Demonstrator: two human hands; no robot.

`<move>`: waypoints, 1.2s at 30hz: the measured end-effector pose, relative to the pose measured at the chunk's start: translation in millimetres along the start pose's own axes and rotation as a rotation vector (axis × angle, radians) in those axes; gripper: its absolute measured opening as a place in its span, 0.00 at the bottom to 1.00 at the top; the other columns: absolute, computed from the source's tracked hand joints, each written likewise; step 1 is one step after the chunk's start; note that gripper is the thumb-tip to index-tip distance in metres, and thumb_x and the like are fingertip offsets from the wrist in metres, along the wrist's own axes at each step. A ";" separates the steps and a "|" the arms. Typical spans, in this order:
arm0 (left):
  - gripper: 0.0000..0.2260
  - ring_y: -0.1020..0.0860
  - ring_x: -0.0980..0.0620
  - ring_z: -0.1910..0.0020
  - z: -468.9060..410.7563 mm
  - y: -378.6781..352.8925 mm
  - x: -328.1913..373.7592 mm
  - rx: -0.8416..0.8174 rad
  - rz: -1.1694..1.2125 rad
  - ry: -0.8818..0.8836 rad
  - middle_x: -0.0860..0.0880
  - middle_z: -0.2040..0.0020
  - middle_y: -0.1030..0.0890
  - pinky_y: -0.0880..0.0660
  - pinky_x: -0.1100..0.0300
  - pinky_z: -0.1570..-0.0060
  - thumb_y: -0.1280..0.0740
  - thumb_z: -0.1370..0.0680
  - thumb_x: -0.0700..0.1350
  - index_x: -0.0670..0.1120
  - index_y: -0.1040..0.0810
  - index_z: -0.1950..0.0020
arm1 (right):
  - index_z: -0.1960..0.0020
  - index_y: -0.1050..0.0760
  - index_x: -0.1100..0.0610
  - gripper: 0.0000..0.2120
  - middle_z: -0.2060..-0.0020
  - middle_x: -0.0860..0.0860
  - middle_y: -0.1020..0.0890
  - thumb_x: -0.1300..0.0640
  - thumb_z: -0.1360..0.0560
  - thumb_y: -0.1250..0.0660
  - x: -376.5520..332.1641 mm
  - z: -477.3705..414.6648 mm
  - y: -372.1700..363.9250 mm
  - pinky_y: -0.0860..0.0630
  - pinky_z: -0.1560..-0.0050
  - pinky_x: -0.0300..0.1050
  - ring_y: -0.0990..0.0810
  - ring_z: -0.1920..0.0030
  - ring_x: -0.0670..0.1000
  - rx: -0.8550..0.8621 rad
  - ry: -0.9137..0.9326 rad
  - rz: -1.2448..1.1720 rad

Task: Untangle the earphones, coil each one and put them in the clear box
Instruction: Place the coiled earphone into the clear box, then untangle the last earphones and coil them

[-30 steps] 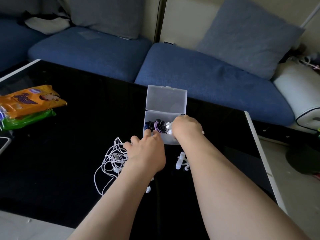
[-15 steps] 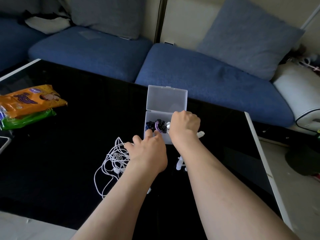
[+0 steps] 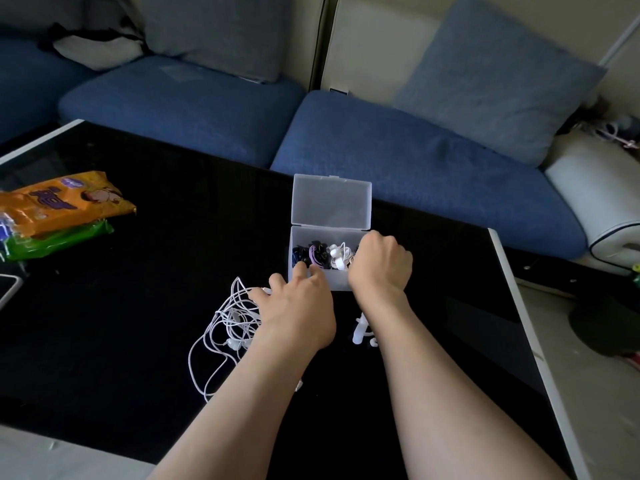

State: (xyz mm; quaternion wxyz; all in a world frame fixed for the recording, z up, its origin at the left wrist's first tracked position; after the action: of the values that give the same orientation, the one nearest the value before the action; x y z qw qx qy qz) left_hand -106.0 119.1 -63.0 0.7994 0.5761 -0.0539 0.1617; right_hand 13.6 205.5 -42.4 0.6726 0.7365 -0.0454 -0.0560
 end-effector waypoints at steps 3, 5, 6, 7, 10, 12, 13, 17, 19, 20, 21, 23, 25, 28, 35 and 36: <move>0.31 0.34 0.39 0.30 0.6 0.6 0.4 0.001 -0.011 -0.006 0.51 0.25 0.35 0.38 0.38 0.36 0.36 0.22 0.41 0.48 0.40 0.20 | 0.38 0.22 0.58 0.13 0.39 0.58 0.18 0.67 0.18 0.39 -0.2 0.6 6.0 0.25 0.46 0.51 0.18 0.38 0.61 -0.010 0.032 0.022; 0.33 0.35 0.39 0.28 0.5 0.7 0.3 -0.002 -0.020 -0.011 0.51 0.21 0.39 0.39 0.37 0.34 0.36 0.22 0.41 0.48 0.43 0.18 | 0.38 0.22 0.58 0.12 0.39 0.58 0.18 0.67 0.19 0.38 -2.9 -1.0 10.1 0.28 0.51 0.50 0.18 0.38 0.61 -0.050 0.074 0.061; 0.34 0.36 0.38 0.26 0.6 0.5 0.3 -0.007 -0.028 -0.011 0.50 0.18 0.43 0.39 0.36 0.32 0.36 0.22 0.41 0.48 0.45 0.17 | 0.38 0.23 0.57 0.12 0.39 0.58 0.18 0.66 0.19 0.36 -4.8 -2.6 12.5 0.29 0.51 0.50 0.18 0.38 0.61 -0.080 0.092 0.072; 0.36 0.37 0.38 0.25 0.6 0.2 0.0 -0.013 -0.036 -0.009 0.50 0.15 0.47 0.40 0.35 0.31 0.36 0.21 0.41 0.49 0.47 0.16 | 0.37 0.23 0.58 0.12 0.38 0.58 0.18 0.66 0.19 0.35 -6.7 -4.4 13.4 0.30 0.51 0.50 0.19 0.37 0.61 -0.117 0.104 0.070; 0.37 0.39 0.38 0.23 0.6 0.4 -0.5 -0.015 -0.044 -0.005 0.50 0.14 0.51 0.42 0.35 0.29 0.36 0.21 0.41 0.49 0.49 0.15 | 0.34 0.26 0.58 0.15 0.35 0.58 0.21 0.63 0.20 0.33 -9.6 -6.9 14.0 0.28 0.49 0.51 0.21 0.35 0.62 -0.254 0.090 0.000; 0.36 0.39 0.38 0.23 0.1 0.6 -0.8 -0.009 -0.044 -0.002 0.50 0.14 0.51 0.41 0.35 0.30 0.36 0.21 0.41 0.49 0.49 0.15 | 0.34 0.26 0.58 0.15 0.36 0.58 0.22 0.61 0.20 0.33 -8.4 -6.0 14.9 0.27 0.50 0.52 0.21 0.36 0.63 -0.298 0.064 -0.034; 0.36 0.39 0.38 0.23 0.0 0.1 -0.6 -0.011 -0.044 -0.001 0.50 0.14 0.51 0.42 0.35 0.29 0.36 0.20 0.42 0.49 0.49 0.15 | 0.34 0.26 0.58 0.15 0.36 0.58 0.22 0.60 0.20 0.33 -6.5 -5.6 15.3 0.27 0.50 0.52 0.20 0.36 0.63 -0.303 0.046 -0.050; 0.37 0.40 0.37 0.23 -1.1 -1.0 -0.5 -0.014 -0.039 0.004 0.51 0.14 0.52 0.42 0.33 0.29 0.36 0.20 0.42 0.49 0.49 0.15 | 0.37 0.25 0.59 0.12 0.36 0.59 0.22 0.61 0.19 0.32 -1.8 -4.9 16.1 0.28 0.51 0.50 0.21 0.36 0.63 -0.259 -0.007 -0.166; 0.37 0.40 0.37 0.23 -1.6 -0.8 -0.2 -0.010 -0.039 0.004 0.51 0.14 0.51 0.42 0.33 0.29 0.35 0.21 0.41 0.49 0.49 0.15 | 0.46 0.28 0.57 0.08 0.38 0.60 0.22 0.62 0.21 0.29 0.4 -6.3 18.3 0.27 0.52 0.50 0.19 0.38 0.64 -0.200 -0.031 -0.249; 0.37 0.40 0.37 0.23 -1.6 -0.6 -0.4 -0.008 -0.039 0.004 0.51 0.14 0.50 0.42 0.33 0.29 0.35 0.21 0.41 0.49 0.49 0.15 | 0.48 0.30 0.57 0.10 0.39 0.61 0.21 0.63 0.22 0.28 2.1 -7.3 18.3 0.26 0.52 0.50 0.19 0.39 0.65 -0.172 -0.048 -0.288; 0.37 0.40 0.37 0.23 -1.5 -0.4 -0.4 -0.006 -0.040 0.004 0.51 0.14 0.50 0.42 0.33 0.29 0.35 0.21 0.41 0.49 0.48 0.15 | 0.49 0.30 0.57 0.11 0.40 0.61 0.21 0.64 0.23 0.27 4.7 -9.2 15.9 0.25 0.52 0.50 0.19 0.40 0.65 -0.150 -0.065 -0.322; 0.36 0.39 0.37 0.23 -2.0 -0.5 -0.3 0.000 -0.040 0.002 0.51 0.15 0.48 0.42 0.33 0.29 0.35 0.21 0.41 0.49 0.47 0.16 | 0.49 0.25 0.60 0.10 0.42 0.61 0.20 0.65 0.26 0.26 9.0 -11.6 8.0 0.22 0.51 0.50 0.18 0.44 0.65 -0.117 -0.090 -0.380; 0.36 0.39 0.37 0.24 -2.3 -0.5 0.1 0.002 -0.040 0.003 0.51 0.15 0.47 0.42 0.34 0.29 0.35 0.21 0.41 0.49 0.47 0.16 | 0.53 0.21 0.59 0.07 0.47 0.60 0.17 0.66 0.28 0.26 12.2 -12.3 -0.7 0.20 0.54 0.48 0.18 0.51 0.64 -0.091 -0.093 -0.408; 0.36 0.38 0.37 0.24 -1.7 -0.3 0.6 0.010 -0.038 0.003 0.51 0.15 0.47 0.42 0.34 0.29 0.35 0.22 0.41 0.49 0.46 0.16 | 0.52 0.17 0.56 0.06 0.50 0.58 0.16 0.65 0.27 0.25 18.1 -11.6 -7.7 0.17 0.51 0.51 0.17 0.51 0.63 -0.037 -0.081 -0.388; 0.37 0.40 0.37 0.23 -3.9 -2.1 -0.5 -0.006 -0.060 0.007 0.51 0.14 0.52 0.43 0.33 0.28 0.35 0.21 0.41 0.50 0.49 0.15 | 0.39 0.22 0.59 0.10 0.40 0.60 0.20 0.65 0.19 0.34 12.3 -6.3 -6.5 0.29 0.51 0.50 0.19 0.39 0.64 -0.126 0.080 -0.104; 0.36 0.39 0.38 0.23 -3.4 -1.1 -0.4 -0.007 -0.058 0.003 0.51 0.14 0.51 0.42 0.34 0.29 0.35 0.21 0.40 0.50 0.48 0.16 | 0.38 0.23 0.60 0.10 0.38 0.60 0.20 0.65 0.19 0.36 9.2 -3.0 -5.5 0.28 0.49 0.51 0.20 0.38 0.65 -0.150 0.096 -0.084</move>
State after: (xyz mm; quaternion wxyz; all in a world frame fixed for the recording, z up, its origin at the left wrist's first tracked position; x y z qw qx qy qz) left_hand -106.4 122.0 -65.3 0.8058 0.5746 -0.0366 0.1389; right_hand 23.1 207.6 -47.8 0.7242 0.6873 0.0223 -0.0520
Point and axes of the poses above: each hand's wrist, its own z-axis away from the middle knuckle, its own y-axis out of the back of the hand, x = y × z, the point moved 6 cm from there along -z, towards the middle knuckle
